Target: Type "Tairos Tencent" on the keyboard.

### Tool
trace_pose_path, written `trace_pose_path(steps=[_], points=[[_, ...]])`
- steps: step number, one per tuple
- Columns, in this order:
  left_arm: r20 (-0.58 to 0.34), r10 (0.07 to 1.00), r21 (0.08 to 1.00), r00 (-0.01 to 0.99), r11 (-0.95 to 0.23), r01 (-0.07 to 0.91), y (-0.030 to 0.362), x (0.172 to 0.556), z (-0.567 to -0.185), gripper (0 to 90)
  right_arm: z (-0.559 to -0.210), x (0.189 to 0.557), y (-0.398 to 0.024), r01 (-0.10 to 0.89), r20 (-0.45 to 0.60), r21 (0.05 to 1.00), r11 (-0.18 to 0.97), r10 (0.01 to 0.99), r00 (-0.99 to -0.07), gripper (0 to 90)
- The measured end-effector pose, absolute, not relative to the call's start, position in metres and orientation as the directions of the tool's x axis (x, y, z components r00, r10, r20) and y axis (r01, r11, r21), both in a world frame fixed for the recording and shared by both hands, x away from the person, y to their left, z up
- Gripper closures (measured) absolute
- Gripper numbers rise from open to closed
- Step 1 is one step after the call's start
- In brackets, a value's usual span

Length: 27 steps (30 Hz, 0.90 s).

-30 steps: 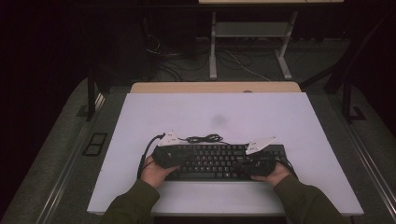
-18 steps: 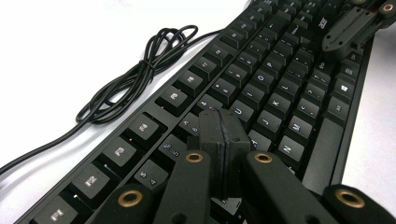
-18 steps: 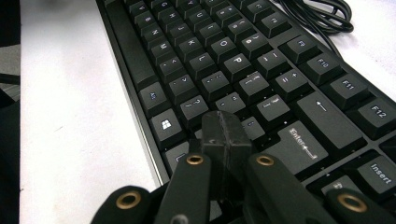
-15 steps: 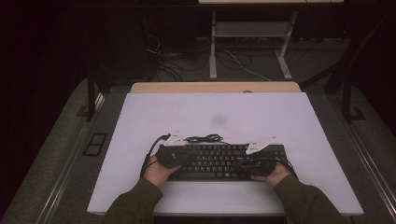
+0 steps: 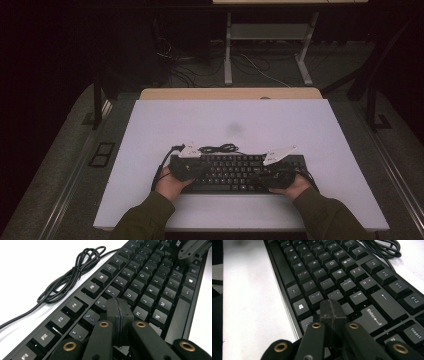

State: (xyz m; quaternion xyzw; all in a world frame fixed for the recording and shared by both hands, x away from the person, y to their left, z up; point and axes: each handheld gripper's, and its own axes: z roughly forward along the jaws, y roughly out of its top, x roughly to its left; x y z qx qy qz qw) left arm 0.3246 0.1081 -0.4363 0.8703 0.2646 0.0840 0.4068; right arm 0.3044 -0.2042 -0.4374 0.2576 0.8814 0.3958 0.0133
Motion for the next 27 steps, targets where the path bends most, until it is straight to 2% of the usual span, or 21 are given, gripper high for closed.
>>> trace_pose_path(steps=[14,27], points=[[-0.077,0.524,0.776,0.848,-0.502,0.381,0.111,0.321,-0.429,87.4,-0.437,0.304,-0.204,0.444,0.180,0.704,0.555,0.465,-0.867,89.2],[-0.105,0.529,0.788,0.842,-0.473,0.395,0.118,0.313,-0.426,76.0,-0.426,0.306,-0.213,0.433,0.193,0.759,0.486,0.468,-0.863,89.2]])
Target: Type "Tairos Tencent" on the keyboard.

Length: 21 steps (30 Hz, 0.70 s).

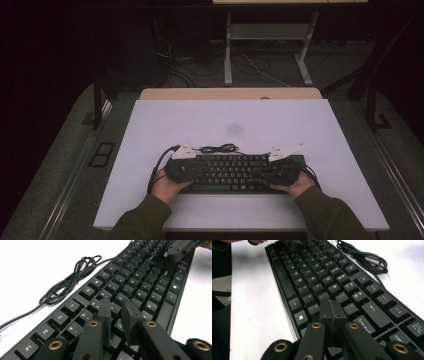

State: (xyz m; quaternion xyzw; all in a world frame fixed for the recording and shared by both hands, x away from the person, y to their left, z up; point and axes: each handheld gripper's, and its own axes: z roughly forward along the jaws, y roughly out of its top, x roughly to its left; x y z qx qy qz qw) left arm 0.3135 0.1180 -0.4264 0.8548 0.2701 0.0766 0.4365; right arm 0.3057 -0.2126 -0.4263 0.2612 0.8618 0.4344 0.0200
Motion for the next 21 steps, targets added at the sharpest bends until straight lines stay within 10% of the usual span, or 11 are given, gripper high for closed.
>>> trace_pose_path(steps=[21], points=[[-0.151,0.551,0.804,0.821,-0.416,0.426,0.134,0.303,-0.425,40.9,-0.420,0.316,-0.202,0.453,0.224,0.813,0.366,0.521,-0.823,37.2]])
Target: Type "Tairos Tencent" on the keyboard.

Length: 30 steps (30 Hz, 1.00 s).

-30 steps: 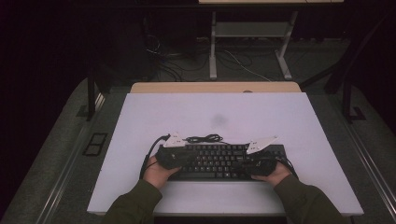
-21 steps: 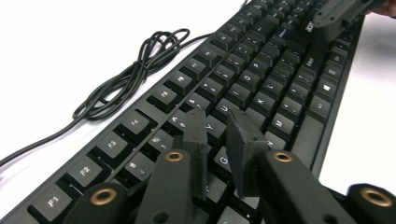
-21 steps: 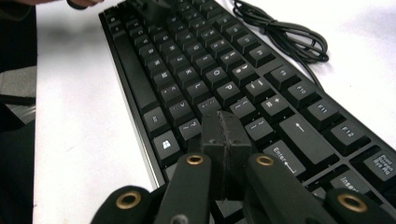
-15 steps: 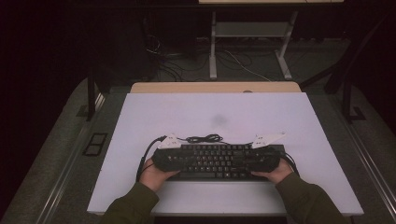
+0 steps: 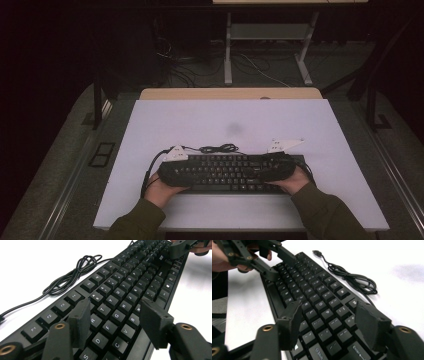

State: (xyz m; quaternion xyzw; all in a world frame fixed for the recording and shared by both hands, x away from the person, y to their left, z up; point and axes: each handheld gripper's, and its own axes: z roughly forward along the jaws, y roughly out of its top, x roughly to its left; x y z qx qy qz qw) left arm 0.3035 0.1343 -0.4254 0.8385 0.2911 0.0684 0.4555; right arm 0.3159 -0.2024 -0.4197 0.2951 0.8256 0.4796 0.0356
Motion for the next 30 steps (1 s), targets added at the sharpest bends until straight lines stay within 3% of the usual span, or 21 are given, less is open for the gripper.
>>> trace_pose_path(steps=[8,15,30], points=[[-0.141,0.574,0.804,0.806,-0.408,0.432,0.143,0.300,-0.424,38.3,-0.418,0.323,-0.193,0.445,0.223,0.828,0.341,0.528,-0.820,33.3],[-0.134,0.597,0.805,0.791,-0.400,0.438,0.150,0.301,-0.424,43.8,-0.421,0.328,-0.181,0.437,0.220,0.830,0.346,0.519,-0.826,32.6],[-0.115,0.640,0.797,0.760,-0.398,0.455,0.155,0.310,-0.427,79.6,-0.426,0.328,-0.171,0.433,0.217,0.828,0.356,0.510,-0.833,31.3]])
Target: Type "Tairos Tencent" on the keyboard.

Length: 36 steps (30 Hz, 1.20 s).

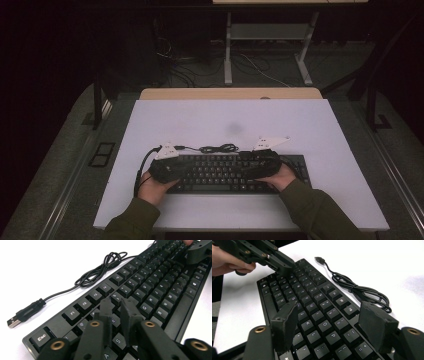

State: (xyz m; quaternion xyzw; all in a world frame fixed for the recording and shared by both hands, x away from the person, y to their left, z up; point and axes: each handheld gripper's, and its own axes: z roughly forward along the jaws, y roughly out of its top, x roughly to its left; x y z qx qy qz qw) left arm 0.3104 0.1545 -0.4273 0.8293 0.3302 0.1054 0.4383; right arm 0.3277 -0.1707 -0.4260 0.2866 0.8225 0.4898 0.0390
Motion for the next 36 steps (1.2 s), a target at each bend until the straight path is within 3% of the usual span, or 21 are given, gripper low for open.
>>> trace_pose_path(steps=[6,36], points=[[-0.124,0.621,0.783,0.774,-0.419,0.460,0.150,0.313,-0.431,88.6,-0.427,0.328,-0.170,0.432,0.214,0.827,0.361,0.509,-0.834,31.2],[-0.113,0.621,0.773,0.776,-0.435,0.461,0.145,0.318,-0.437,88.8,-0.426,0.329,-0.169,0.432,0.213,0.829,0.356,0.512,-0.832,31.3]])
